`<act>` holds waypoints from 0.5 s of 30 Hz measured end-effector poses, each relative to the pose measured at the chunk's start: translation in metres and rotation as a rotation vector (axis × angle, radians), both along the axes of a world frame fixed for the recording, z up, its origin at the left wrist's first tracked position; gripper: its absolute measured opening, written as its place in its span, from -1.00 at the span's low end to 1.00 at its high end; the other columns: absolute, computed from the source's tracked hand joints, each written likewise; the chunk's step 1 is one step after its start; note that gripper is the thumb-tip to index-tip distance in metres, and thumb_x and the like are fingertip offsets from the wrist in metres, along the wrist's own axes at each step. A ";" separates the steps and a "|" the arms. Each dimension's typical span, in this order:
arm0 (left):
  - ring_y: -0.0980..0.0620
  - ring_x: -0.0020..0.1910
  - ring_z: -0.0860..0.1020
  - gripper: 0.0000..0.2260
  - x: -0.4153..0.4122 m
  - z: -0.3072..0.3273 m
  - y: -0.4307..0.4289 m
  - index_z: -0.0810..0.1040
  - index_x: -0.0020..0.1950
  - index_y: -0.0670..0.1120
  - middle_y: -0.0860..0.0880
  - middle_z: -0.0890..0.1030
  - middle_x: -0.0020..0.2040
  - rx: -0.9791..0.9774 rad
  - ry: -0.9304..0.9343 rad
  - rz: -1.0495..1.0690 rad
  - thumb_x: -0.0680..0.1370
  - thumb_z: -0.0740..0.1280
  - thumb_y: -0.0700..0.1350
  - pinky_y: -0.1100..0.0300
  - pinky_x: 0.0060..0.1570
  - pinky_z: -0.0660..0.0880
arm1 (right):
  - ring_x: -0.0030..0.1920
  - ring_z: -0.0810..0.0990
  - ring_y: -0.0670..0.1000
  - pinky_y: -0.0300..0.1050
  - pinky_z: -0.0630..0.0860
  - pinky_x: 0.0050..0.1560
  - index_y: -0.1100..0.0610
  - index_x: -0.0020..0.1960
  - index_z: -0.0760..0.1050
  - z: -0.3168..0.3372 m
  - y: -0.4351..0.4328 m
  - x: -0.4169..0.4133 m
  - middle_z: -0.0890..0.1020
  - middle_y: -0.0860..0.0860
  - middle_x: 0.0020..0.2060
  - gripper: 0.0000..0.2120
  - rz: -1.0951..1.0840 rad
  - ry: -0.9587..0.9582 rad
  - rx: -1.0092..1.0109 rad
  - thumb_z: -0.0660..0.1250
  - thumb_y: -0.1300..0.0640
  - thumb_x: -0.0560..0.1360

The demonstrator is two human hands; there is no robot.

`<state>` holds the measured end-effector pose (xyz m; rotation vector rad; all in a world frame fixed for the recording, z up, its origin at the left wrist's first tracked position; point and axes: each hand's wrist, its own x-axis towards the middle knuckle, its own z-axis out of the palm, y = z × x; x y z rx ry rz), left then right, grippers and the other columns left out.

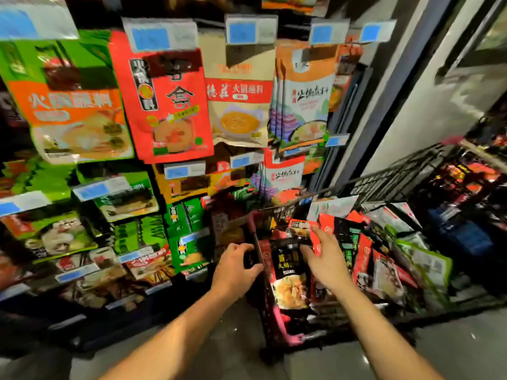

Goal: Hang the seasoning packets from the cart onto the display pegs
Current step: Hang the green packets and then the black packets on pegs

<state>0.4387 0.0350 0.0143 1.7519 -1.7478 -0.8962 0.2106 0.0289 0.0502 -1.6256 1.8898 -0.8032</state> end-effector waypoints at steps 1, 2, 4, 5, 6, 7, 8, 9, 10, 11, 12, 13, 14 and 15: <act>-0.06 0.39 0.45 -0.43 -0.015 -0.014 0.005 0.43 0.49 0.02 -0.05 0.47 0.38 0.084 0.005 -0.015 0.52 0.48 0.09 0.12 0.36 0.39 | 0.45 0.41 0.21 -0.15 0.27 0.36 0.09 0.60 0.29 -0.013 0.010 -0.019 0.43 0.20 0.42 -0.39 -0.005 0.003 0.069 0.40 0.10 0.60; -0.07 0.43 0.42 -0.36 -0.029 -0.027 0.009 0.34 0.56 0.03 -0.06 0.44 0.43 0.159 0.029 -0.014 0.53 0.47 0.11 0.10 0.38 0.37 | 0.48 0.38 0.21 -0.09 0.28 0.41 0.01 0.64 0.18 -0.026 0.020 -0.037 0.37 0.17 0.48 -0.31 0.000 0.027 0.132 0.40 0.08 0.60; -0.10 0.41 0.45 -0.27 -0.056 -0.051 0.013 0.17 0.64 0.05 -0.07 0.45 0.44 0.265 0.067 0.004 0.56 0.43 0.13 0.09 0.32 0.41 | 0.58 0.24 0.19 0.00 0.26 0.49 -0.14 0.66 -0.03 -0.053 0.039 -0.071 0.21 0.10 0.61 -0.19 0.018 0.108 0.223 0.40 -0.03 0.60; -0.13 0.36 0.49 -0.28 -0.068 -0.063 0.014 0.11 0.66 0.07 -0.09 0.48 0.41 0.287 0.057 0.010 0.59 0.39 0.09 0.08 0.27 0.45 | 0.61 0.20 0.16 0.03 0.27 0.50 -0.18 0.64 -0.11 -0.068 0.045 -0.088 0.16 0.08 0.64 -0.16 0.038 0.162 0.241 0.39 -0.09 0.59; -0.16 0.31 0.53 -0.32 -0.078 -0.074 0.017 0.07 0.66 0.11 -0.10 0.51 0.37 0.289 0.032 0.020 0.62 0.35 0.03 0.05 0.23 0.49 | 0.61 0.19 0.14 0.05 0.31 0.49 -0.17 0.65 -0.13 -0.079 0.051 -0.103 0.15 0.07 0.65 -0.14 0.061 0.214 0.262 0.37 -0.15 0.59; -0.18 0.28 0.54 -0.36 -0.085 -0.081 0.020 0.07 0.66 0.14 -0.11 0.52 0.34 0.274 0.005 0.045 0.64 0.30 -0.02 0.02 0.20 0.50 | 0.61 0.20 0.14 0.06 0.34 0.46 -0.15 0.67 -0.13 -0.088 0.057 -0.115 0.15 0.06 0.65 -0.14 0.082 0.261 0.283 0.33 -0.22 0.58; -0.18 0.28 0.53 -0.39 -0.089 -0.088 0.023 0.10 0.65 0.16 -0.11 0.52 0.33 0.249 0.003 0.085 0.65 0.28 -0.07 0.02 0.20 0.49 | 0.61 0.21 0.13 0.06 0.37 0.45 -0.13 0.68 -0.12 -0.096 0.061 -0.125 0.15 0.05 0.65 -0.15 0.107 0.320 0.290 0.26 -0.30 0.56; -0.18 0.29 0.52 -0.40 -0.092 -0.092 0.026 0.16 0.64 0.14 -0.11 0.52 0.34 0.210 0.028 0.126 0.65 0.28 -0.13 0.04 0.21 0.47 | 0.60 0.22 0.12 0.04 0.39 0.45 -0.13 0.68 -0.11 -0.099 0.065 -0.130 0.16 0.03 0.65 -0.16 0.140 0.375 0.279 0.15 -0.37 0.54; -0.18 0.31 0.51 -0.41 -0.094 -0.095 0.031 0.21 0.64 0.11 -0.11 0.53 0.37 0.158 0.057 0.159 0.64 0.28 -0.18 0.05 0.21 0.44 | 0.60 0.24 0.10 0.04 0.39 0.45 -0.14 0.68 -0.10 -0.102 0.068 -0.133 0.17 0.02 0.65 -0.17 0.163 0.419 0.258 0.04 -0.41 0.52; -0.18 0.32 0.52 -0.40 -0.093 -0.098 0.034 0.23 0.63 0.08 -0.11 0.54 0.39 0.111 0.069 0.178 0.62 0.28 -0.22 0.03 0.22 0.44 | 0.59 0.26 0.10 0.04 0.40 0.45 -0.15 0.68 -0.10 -0.106 0.069 -0.134 0.17 0.01 0.65 -0.19 0.183 0.448 0.236 -0.03 -0.43 0.52; -0.18 0.32 0.53 -0.39 -0.093 -0.100 0.037 0.23 0.63 0.08 -0.10 0.54 0.40 0.080 0.068 0.189 0.61 0.28 -0.24 0.00 0.22 0.46 | 0.58 0.28 0.09 0.05 0.40 0.44 -0.16 0.68 -0.10 -0.107 0.069 -0.136 0.17 -0.01 0.65 -0.22 0.207 0.477 0.233 -0.08 -0.45 0.55; -0.19 0.31 0.53 -0.37 -0.092 -0.101 0.040 0.19 0.64 0.13 -0.10 0.53 0.42 0.072 0.067 0.202 0.61 0.27 -0.22 -0.03 0.24 0.49 | 0.57 0.30 0.09 0.05 0.41 0.44 -0.17 0.68 -0.10 -0.107 0.070 -0.136 0.16 -0.02 0.65 -0.23 0.236 0.509 0.238 -0.11 -0.47 0.56; -0.20 0.30 0.53 -0.35 -0.091 -0.102 0.043 0.14 0.64 0.19 -0.11 0.54 0.42 0.082 0.069 0.218 0.62 0.26 -0.19 -0.06 0.24 0.49 | 0.56 0.31 0.08 0.04 0.39 0.45 -0.17 0.67 -0.07 -0.106 0.073 -0.137 0.17 -0.04 0.65 -0.21 0.260 0.546 0.249 -0.17 -0.50 0.54; -0.22 0.28 0.54 -0.34 -0.090 -0.102 0.045 0.09 0.64 0.25 -0.13 0.55 0.40 0.102 0.068 0.236 0.63 0.25 -0.15 -0.06 0.23 0.49 | 0.56 0.32 0.07 0.02 0.35 0.47 -0.17 0.67 0.00 -0.105 0.077 -0.140 0.21 -0.05 0.63 -0.17 0.281 0.590 0.256 -0.24 -0.54 0.51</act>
